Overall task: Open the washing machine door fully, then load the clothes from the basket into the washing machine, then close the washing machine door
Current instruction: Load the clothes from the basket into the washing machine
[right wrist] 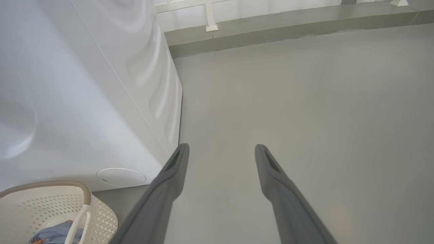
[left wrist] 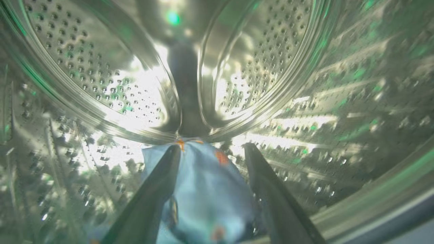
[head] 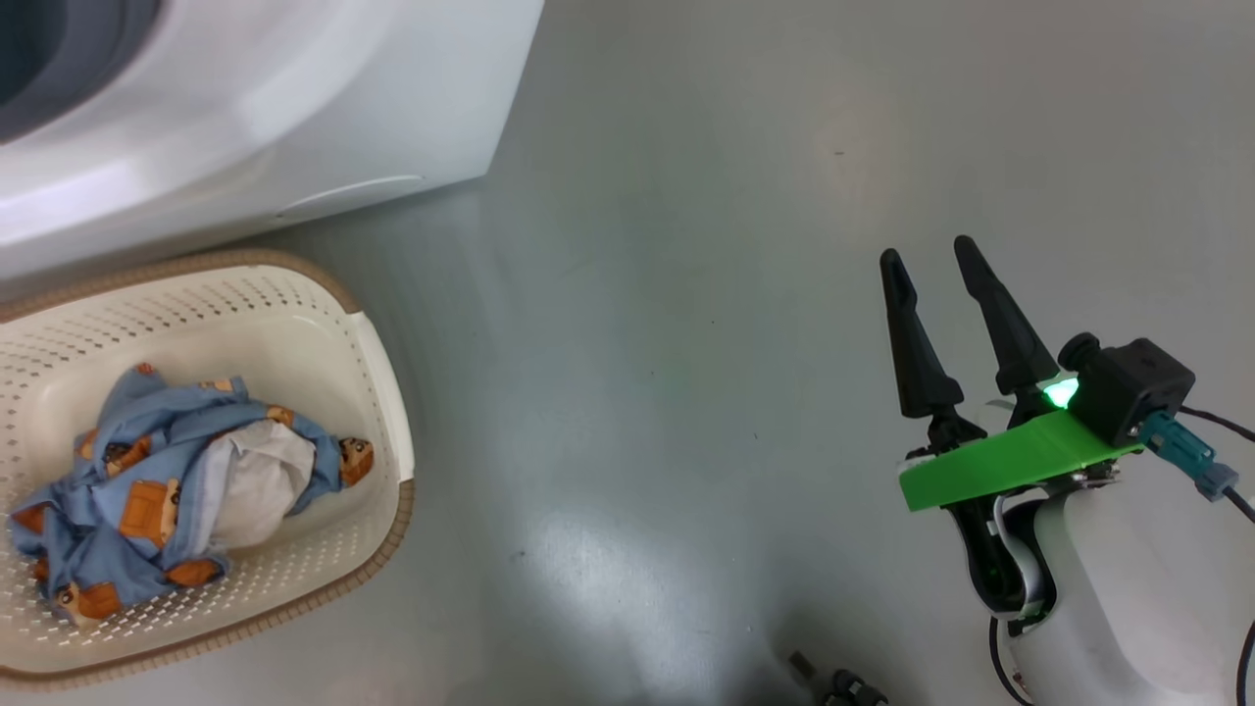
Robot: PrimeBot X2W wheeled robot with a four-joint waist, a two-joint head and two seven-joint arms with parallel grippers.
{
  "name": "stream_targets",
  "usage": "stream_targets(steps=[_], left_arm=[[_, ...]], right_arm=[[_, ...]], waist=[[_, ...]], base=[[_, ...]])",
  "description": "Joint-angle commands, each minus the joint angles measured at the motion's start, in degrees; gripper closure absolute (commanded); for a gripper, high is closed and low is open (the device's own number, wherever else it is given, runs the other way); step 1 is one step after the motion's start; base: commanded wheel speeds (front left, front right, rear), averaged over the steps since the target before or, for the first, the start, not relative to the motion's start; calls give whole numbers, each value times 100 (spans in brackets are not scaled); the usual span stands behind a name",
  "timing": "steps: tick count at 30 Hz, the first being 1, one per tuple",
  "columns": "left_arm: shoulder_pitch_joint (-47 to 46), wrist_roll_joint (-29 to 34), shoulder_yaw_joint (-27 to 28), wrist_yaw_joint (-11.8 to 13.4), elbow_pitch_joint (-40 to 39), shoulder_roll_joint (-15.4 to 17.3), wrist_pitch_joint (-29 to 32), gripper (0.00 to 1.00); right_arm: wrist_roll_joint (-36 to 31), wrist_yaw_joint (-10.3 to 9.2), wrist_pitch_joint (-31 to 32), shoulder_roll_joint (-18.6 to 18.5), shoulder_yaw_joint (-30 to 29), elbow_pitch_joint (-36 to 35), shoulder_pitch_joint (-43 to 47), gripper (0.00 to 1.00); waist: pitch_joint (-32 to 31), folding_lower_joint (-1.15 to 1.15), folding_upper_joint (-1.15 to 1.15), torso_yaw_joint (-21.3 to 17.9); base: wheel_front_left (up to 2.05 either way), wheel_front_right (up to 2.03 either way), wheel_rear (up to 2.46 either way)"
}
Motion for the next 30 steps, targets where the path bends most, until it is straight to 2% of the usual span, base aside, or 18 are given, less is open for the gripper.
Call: stream_targets(steps=[1,5,10,19,24,30], left_arm=[[-20,109,29,36,190,223,-23,0],[-23,70,-5,19,699,171,-25,0],[210,0,30,-7,781,123,-28,0],[949,-67,222,-26,379,10,-28,0],[1747,-72,390,-30,-67,-245,-29,0],[2469,27,390,-32,-478,-382,-29,0]], right_arm=[[-26,25,-53,-23,111,-63,17,0],[11,25,-53,-24,141,15,8,0],[54,25,-53,-62,182,78,-9,0],[131,25,-53,-155,307,212,-39,0],[205,25,-53,-283,395,349,25,0],[300,25,-53,-367,455,457,147,0]], waist=[[-73,0,0,31],[-234,0,0,61],[-474,0,0,131],[-1015,0,0,296],[-1553,0,0,480],[-2022,0,0,666]], base=[[0,0,0],[0,0,0],[0,0,0],[0,0,0],[0,0,0],[0,0,0]])
